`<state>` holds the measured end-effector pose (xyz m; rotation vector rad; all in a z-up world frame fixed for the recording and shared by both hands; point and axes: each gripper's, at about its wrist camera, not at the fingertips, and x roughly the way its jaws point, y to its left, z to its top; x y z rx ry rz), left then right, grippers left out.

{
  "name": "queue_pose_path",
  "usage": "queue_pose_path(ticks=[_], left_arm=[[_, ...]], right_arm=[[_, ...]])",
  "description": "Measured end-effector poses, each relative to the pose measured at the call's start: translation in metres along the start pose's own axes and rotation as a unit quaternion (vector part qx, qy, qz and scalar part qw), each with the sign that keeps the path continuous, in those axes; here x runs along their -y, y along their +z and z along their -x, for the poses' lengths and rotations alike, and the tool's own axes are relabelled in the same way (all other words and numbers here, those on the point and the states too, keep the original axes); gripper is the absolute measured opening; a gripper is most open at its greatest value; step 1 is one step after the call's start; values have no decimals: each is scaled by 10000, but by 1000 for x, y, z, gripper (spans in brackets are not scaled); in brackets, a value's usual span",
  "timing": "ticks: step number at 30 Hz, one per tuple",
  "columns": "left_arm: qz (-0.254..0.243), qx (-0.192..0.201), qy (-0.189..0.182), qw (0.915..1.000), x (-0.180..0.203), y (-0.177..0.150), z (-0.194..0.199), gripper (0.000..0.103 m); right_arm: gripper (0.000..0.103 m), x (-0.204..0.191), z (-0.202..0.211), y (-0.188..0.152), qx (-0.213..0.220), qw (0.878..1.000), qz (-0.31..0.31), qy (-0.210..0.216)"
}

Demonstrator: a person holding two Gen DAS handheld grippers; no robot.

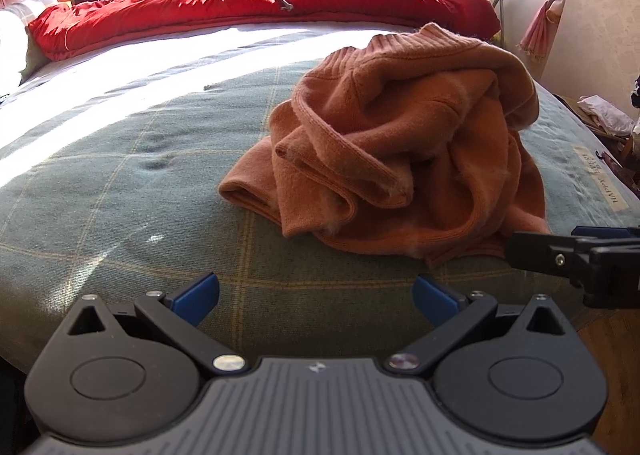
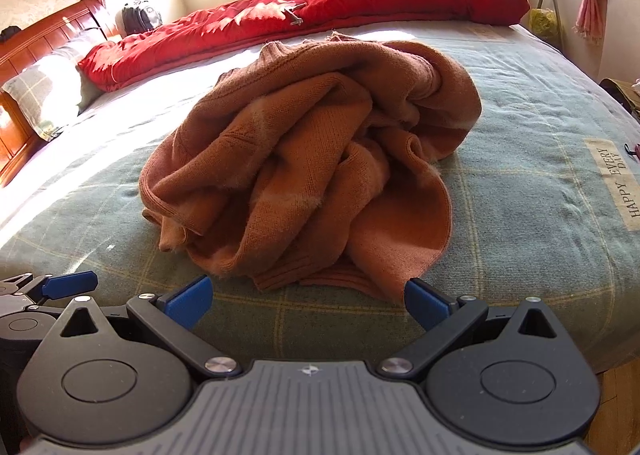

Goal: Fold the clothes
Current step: 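Move both grippers in and grasp the sweater's ribbed collar edges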

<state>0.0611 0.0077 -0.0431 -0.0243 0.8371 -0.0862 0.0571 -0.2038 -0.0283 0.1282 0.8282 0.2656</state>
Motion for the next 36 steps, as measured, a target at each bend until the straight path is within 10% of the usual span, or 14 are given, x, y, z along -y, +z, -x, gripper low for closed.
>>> queue_pose_path(ticks=[14, 27, 36], left_arm=[[-584, 677, -737, 9933, -17, 12, -17, 102], [-854, -119, -1891, 9782, -24, 56, -41, 102], [-1173, -669, -1962, 9712, -36, 91, -41, 102]], right_arm=[[101, 18, -8, 16, 908, 9841, 1474, 385], [96, 25, -22, 60, 477, 9675, 2404, 615], [100, 34, -6, 97, 593, 9646, 2530, 441]])
